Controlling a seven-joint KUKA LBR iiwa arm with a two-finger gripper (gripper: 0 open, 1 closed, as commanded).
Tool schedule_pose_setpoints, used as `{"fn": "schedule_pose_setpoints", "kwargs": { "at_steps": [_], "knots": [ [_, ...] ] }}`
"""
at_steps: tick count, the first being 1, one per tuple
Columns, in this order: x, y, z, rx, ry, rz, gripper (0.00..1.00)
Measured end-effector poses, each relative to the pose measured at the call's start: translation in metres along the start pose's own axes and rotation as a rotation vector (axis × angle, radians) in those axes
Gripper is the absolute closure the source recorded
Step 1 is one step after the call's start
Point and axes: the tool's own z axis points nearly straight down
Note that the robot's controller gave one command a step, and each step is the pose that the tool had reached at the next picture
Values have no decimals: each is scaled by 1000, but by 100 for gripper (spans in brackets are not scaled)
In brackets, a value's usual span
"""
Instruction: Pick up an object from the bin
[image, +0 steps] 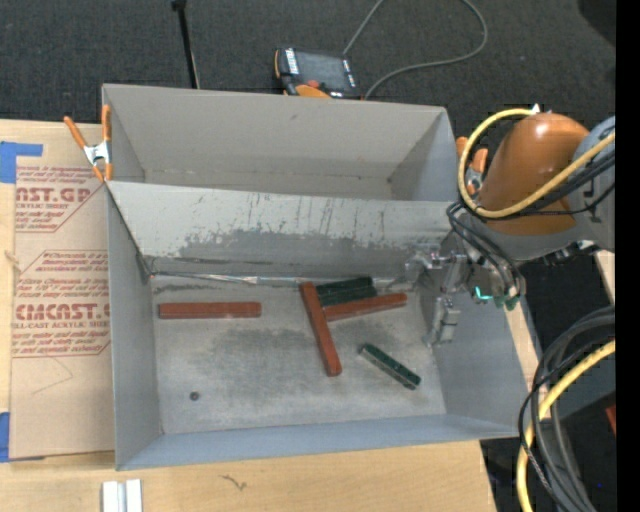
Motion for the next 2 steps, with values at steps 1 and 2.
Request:
{"fn": "schedule_pose_setpoints", "kwargs": {
  "at_steps": [1, 2],
  "knots": [
    [36, 17, 99, -3, 3, 89, 0],
    [71, 18, 64, -1, -6, 227, 0]
  ]
}}
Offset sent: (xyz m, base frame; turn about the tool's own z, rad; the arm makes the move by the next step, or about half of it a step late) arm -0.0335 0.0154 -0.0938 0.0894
